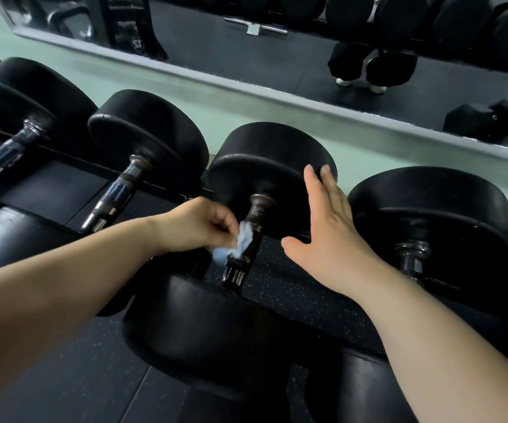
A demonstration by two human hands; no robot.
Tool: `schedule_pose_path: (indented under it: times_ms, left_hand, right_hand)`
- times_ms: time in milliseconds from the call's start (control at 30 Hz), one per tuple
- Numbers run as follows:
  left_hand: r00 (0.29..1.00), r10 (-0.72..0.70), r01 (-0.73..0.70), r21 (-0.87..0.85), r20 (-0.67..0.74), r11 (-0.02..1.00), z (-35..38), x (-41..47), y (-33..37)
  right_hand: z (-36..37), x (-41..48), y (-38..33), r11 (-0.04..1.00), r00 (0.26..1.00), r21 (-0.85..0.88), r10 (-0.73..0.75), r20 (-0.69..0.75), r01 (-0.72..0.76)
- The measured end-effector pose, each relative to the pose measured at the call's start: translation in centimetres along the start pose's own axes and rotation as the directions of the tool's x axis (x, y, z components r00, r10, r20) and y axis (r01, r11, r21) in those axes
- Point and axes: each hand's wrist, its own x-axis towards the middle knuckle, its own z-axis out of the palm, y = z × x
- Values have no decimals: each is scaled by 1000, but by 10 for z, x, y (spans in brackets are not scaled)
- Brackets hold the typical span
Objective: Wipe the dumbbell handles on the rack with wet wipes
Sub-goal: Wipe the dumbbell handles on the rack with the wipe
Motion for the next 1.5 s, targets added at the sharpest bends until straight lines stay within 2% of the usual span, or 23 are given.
schedule_pose_path:
  times_ms: [67,100,167,233,300,367,467,567,633,700,767,867,900,967,1033,1100,1167,1233,1267,1300,1400,1433,1500]
  left_hand:
    - [984,-71,62,56,164,996,-1,-11,-8]
    - [983,-88,80,56,163,995,-1,-14,-11]
    - [993,-109,115,-143,53,983,-1,-13,-15]
    - [985,-172,139,-469,-29,872,0,-4,-11]
    - [979,-203,167,-656,21,736,3,8,-2]
    - [978,-193,196,-695,83,692,7,17,5]
    - [975,-173,220,-660,136,719,8,18,1]
    - [954,-139,241,-405,266,882,9,7,-11]
    - [938,-175,271,-319,298,908,8,3,-14]
    - [935,-172,302,-445,310,843,5,9,-12]
    - [951,-164,291,-590,261,753,0,18,-6]
    - [952,-134,278,-593,275,756,-1,22,-4]
    - [938,-133,293,-525,321,799,0,20,-6]
    - [906,-190,278,-192,379,941,4,13,-13]
    - [877,-261,236,112,404,965,7,8,-16]
    - [882,-251,230,100,399,968,10,6,-14]
    - [918,-165,241,-177,361,954,10,10,-8]
    - [943,-148,282,-479,298,831,8,16,-6]
    - [944,-157,293,-525,289,799,6,19,-5]
    - [939,-164,299,-484,301,822,5,18,-5]
    - [931,-223,276,-156,289,948,3,7,-4]
    - [954,-221,245,-98,202,965,1,4,-5]
    - [985,-117,111,-53,-123,992,-3,0,-3]
  right_hand:
    - [0,0,0,1000,1000,10,3,-3,-2]
    - [0,0,0,1000,1000,13,4,-2,-4]
    - [0,0,0,1000,1000,14,6,-3,-6]
    - [0,1,0,1000,1000,11,6,-5,-6]
    - [1,1,0,1000,1000,9,6,-8,-6]
    - [2,1,0,1000,1000,7,4,-14,-4]
    - [1,1,1,1000,1000,7,7,-12,-7]
    - [2,0,0,1000,1000,4,12,-9,-12]
    - [1,0,0,1000,1000,2,14,-11,-14]
    - [1,0,-1,1000,1000,0,18,-9,-18]
    - [2,0,-1,1000,1000,-2,18,-12,-18]
    - [1,0,-2,1000,999,-2,16,-31,-16]
    - [1,-1,-2,1000,999,0,20,-37,-20]
    - [1,-1,-2,1000,999,1,22,-45,-22]
    - [1,-1,-2,1000,999,-1,20,-43,-20]
    - [1,-1,-2,1000,999,-1,22,-40,-22]
    - [1,0,-2,1000,999,-10,29,-42,-29]
    - [1,1,-2,999,998,-20,33,-52,-34]
    - [1,1,-2,999,998,-21,31,-58,-32]
    - [2,0,-2,999,998,-21,29,-62,-30]
    - [1,0,-2,999,997,-31,22,-76,-24]
    - [0,0,-2,999,996,-41,20,-83,-24]
    - [0,-1,-2,998,994,-59,14,-104,-20]
